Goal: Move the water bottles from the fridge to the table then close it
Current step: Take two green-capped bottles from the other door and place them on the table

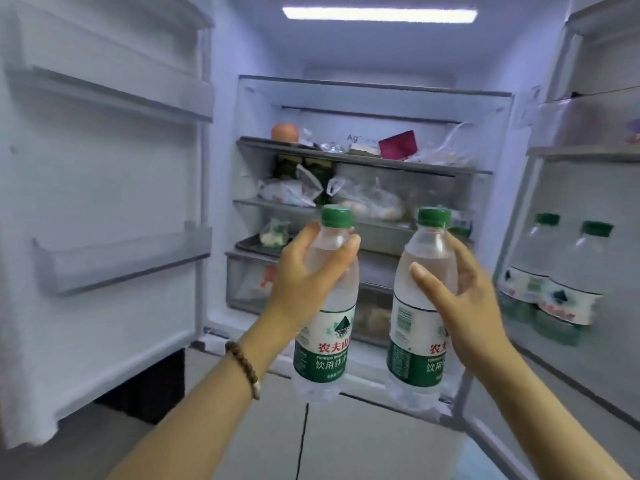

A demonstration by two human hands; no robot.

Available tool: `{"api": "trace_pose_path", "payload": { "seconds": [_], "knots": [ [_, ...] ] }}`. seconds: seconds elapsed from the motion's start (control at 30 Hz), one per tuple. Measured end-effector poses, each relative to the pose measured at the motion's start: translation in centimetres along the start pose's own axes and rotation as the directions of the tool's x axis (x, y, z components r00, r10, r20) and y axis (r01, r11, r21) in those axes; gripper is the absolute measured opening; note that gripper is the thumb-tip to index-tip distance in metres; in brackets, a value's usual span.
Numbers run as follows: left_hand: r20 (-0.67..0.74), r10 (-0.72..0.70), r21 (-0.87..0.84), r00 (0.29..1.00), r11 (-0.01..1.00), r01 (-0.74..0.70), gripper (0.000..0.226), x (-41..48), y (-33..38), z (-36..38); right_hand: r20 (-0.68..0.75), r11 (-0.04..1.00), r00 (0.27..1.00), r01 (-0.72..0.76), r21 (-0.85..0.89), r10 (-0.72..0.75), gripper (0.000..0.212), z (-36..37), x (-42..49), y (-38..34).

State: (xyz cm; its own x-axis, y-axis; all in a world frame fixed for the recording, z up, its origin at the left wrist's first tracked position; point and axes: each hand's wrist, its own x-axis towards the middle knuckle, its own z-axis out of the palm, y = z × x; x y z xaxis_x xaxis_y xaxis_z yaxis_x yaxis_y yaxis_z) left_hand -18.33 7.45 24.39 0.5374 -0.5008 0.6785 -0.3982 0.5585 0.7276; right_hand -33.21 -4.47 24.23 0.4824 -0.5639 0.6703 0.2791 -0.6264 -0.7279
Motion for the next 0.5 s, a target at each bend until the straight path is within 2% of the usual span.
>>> {"api": "trace_pose_path", "payload": {
  "seconds": [0.13,0.23,0.33,0.5],
  "knots": [
    [-0.146,-0.003,0.173,0.989,0.985,0.028,0.016,-2.3,3.2,-9.0,0.175,0.985,0.983,0.018,0.174,-0.049,0.059,9.1,-0.1,-2.1],
    [-0.214,0.045,0.258,0.976,0.966,0.012,0.015,-4.2,6.5,-15.4,0.279,0.966,0.956,0.02,0.257,-0.094,0.065,16.3,-0.6,-4.7],
    [-0.279,0.092,0.308,0.956,0.951,-0.001,0.026,-6.3,9.9,-21.9,0.353,0.94,0.924,0.02,0.342,-0.148,0.066,23.8,-1.8,-7.8],
    [-0.423,0.106,0.403,0.9,0.912,0.082,0.026,-11.0,14.3,-34.7,0.445,0.887,0.873,-0.033,0.461,-0.199,0.046,37.1,-5.1,-12.7]
  ]
}}
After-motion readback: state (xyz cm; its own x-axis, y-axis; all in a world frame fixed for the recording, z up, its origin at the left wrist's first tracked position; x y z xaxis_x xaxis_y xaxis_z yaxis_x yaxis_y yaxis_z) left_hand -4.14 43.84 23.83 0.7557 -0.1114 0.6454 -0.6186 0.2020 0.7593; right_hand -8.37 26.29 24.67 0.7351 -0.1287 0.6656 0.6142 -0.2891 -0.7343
